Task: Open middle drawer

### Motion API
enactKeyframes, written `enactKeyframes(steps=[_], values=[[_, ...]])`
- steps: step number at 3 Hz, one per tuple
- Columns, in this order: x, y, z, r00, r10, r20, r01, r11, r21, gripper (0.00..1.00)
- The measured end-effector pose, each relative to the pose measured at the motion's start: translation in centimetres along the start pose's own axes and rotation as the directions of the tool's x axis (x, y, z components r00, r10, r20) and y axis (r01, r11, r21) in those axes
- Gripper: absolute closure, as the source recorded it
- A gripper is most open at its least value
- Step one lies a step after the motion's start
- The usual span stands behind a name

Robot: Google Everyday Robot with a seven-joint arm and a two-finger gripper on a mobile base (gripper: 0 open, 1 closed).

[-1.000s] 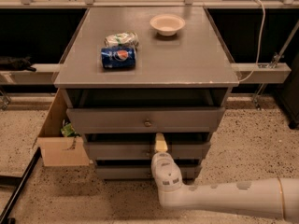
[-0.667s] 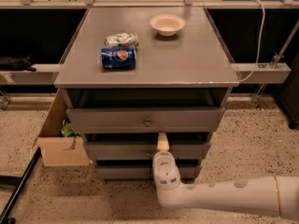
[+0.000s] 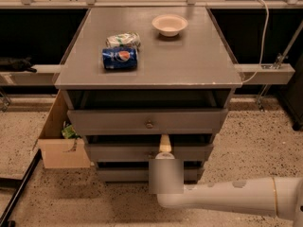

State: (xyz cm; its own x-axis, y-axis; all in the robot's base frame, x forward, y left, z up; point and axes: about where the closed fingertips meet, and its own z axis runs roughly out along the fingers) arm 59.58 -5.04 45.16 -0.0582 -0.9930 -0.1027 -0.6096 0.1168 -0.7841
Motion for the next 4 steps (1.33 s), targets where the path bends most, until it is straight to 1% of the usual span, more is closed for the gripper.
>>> enactKeyframes(steps=[1,2,3,4], values=[[0.0,0.0,0.0,1.000,0.000,0.000,0.000,1.0000,0.000,0.00],[0.1,0.9,0.2,1.000,0.005,0.007,-0.004,0.9993,-0.038,0.00],[1.1,3.0,0.0,1.000,0.023,0.013,-0.021,0.9946,-0.102,0.00],[1.2,3.3,-0.1,1.000,0.027,0.015,-0.025,0.9934,-0.112,0.00]])
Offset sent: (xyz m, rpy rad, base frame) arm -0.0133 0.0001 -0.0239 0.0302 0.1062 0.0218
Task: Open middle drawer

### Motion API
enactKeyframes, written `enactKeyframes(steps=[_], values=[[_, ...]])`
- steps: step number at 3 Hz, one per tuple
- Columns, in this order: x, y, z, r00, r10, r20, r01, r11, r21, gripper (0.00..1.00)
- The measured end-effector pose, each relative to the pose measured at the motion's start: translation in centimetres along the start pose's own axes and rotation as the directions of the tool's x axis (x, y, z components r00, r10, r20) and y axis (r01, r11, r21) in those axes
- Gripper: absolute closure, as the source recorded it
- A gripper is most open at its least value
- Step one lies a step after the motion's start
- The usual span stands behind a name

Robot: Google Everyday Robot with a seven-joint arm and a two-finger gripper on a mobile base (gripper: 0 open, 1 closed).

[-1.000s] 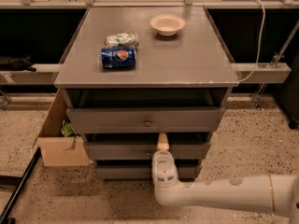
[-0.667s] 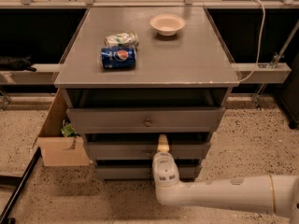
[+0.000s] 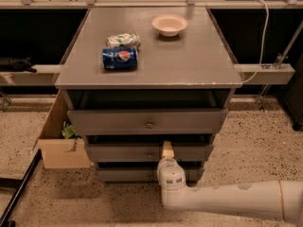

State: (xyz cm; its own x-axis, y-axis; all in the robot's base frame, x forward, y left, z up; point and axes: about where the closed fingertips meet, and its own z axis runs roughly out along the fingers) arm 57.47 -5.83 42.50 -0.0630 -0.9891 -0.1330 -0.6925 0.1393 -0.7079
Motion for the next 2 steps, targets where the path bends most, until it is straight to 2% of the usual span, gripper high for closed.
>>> enactKeyframes(steps=[1,2], values=[[-0.5,-0.3,0.2,1.000,-0.012,-0.009,0.012,0.9999,0.008,0.00],[-1.3,-1.4,2.2,0.999,-0.021,-0.040,0.022,0.9996,0.019,0.00]])
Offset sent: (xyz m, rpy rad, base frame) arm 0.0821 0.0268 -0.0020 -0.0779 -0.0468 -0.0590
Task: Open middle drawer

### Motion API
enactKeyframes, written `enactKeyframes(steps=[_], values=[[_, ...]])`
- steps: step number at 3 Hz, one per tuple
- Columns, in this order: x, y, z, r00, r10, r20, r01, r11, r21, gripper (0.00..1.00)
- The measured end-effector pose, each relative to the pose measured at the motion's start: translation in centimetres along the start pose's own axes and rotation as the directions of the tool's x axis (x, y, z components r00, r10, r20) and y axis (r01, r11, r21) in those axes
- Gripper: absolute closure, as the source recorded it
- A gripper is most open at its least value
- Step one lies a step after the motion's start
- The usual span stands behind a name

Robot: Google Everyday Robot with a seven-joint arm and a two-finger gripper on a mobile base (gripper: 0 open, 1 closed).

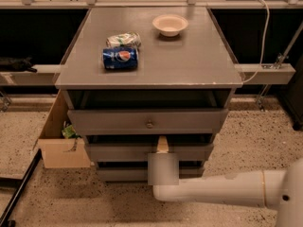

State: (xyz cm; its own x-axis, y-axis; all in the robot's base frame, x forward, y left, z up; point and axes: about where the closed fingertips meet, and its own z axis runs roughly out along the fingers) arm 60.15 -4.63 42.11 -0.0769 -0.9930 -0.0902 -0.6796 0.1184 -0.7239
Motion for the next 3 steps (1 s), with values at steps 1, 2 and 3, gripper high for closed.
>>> enactKeyframes(steps=[1,2,3], values=[[-1.1,-2.2,3.0,0.999,-0.002,-0.048,0.004,0.9991,0.042,0.00],[-1.1,-2.2,3.0,0.999,-0.002,-0.048,0.004,0.9991,0.042,0.00],[0.3,-3.0,5.4,0.991,-0.017,-0.131,0.021,0.9994,0.027,0.00]])
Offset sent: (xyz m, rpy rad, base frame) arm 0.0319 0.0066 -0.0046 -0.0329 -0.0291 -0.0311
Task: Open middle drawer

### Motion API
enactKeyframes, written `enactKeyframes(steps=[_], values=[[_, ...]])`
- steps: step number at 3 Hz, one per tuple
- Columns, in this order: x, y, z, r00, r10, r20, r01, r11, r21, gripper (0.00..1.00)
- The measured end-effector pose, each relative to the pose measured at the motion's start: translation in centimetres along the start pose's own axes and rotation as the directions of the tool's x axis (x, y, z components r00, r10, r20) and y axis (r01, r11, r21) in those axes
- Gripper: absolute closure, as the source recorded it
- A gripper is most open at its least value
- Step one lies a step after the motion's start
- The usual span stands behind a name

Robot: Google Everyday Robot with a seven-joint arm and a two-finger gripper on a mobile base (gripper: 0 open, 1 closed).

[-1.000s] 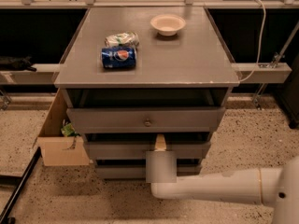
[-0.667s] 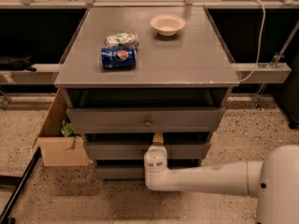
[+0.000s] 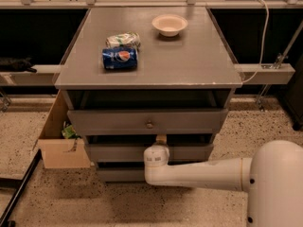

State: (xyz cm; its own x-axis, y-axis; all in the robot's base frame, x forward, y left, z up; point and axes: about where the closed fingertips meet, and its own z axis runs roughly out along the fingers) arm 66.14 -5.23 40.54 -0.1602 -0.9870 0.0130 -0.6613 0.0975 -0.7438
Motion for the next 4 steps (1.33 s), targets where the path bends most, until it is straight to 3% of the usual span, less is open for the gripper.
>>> enactKeyframes(steps=[1,2,4], values=[[3.27,-0.48,4.18,0.992,0.021,-0.125,-0.027,0.9987,-0.043,0.00],[3.28,-0.48,4.18,0.992,0.021,-0.125,-0.027,0.9987,-0.043,0.02],[3.28,-0.48,4.18,0.992,0.021,-0.125,-0.027,0.9987,-0.043,0.48]])
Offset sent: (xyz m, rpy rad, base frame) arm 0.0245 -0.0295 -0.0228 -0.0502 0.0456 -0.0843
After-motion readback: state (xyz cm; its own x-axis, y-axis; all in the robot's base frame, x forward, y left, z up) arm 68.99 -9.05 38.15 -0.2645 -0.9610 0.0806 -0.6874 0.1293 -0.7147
